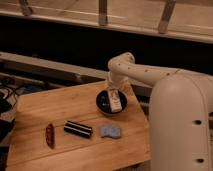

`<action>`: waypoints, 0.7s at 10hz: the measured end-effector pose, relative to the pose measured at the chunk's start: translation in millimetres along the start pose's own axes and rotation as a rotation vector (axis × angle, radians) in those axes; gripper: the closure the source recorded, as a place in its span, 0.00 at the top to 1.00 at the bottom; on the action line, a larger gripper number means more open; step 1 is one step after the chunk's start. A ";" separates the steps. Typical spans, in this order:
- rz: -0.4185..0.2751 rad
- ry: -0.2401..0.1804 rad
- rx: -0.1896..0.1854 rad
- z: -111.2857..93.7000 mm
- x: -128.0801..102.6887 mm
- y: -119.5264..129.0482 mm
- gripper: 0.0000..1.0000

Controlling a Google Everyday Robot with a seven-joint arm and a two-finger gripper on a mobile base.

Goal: Place the bottle in the ceramic bowl

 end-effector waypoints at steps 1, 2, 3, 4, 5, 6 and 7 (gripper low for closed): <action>0.003 0.002 -0.002 5.4 0.2 -0.6 0.75; 0.006 0.001 -0.002 8.1 -0.4 -0.1 0.78; 0.002 0.003 0.001 9.3 1.6 1.4 0.78; 0.003 0.002 0.001 4.2 1.9 2.7 0.80; 0.006 -0.001 0.004 -1.5 0.1 0.8 0.89; 0.009 0.002 0.004 -2.2 1.0 -0.4 0.95; 0.009 0.003 0.002 1.1 2.4 -0.2 0.98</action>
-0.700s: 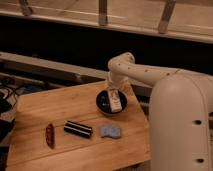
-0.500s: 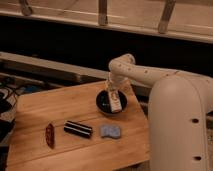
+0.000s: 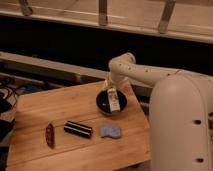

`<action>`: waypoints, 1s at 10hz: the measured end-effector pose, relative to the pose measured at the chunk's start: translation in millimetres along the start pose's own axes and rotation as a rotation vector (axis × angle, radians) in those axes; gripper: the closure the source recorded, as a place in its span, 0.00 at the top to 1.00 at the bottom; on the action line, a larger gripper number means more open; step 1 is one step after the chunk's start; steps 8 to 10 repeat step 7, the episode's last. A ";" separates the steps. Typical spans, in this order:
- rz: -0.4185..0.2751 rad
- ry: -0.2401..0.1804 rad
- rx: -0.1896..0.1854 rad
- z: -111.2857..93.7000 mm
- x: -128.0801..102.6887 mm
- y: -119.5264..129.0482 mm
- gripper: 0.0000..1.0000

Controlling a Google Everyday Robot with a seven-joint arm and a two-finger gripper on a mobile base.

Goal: Place the bottle in the ceramic bowl

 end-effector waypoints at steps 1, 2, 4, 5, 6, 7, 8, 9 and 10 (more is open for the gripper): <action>-0.002 0.000 0.001 4.6 1.6 0.9 0.98; -0.002 0.000 0.000 6.1 2.3 2.4 0.98; -0.004 0.000 0.005 1.4 2.4 0.9 0.98; -0.007 0.000 0.007 2.0 3.3 0.1 0.98; -0.010 0.001 0.007 3.5 3.9 1.2 0.98; -0.016 0.000 0.008 4.3 3.8 2.8 0.98; -0.016 0.000 0.008 4.3 3.8 2.8 0.98; -0.016 0.000 0.008 4.3 3.8 2.8 0.98; -0.016 0.000 0.008 4.3 3.8 2.8 0.98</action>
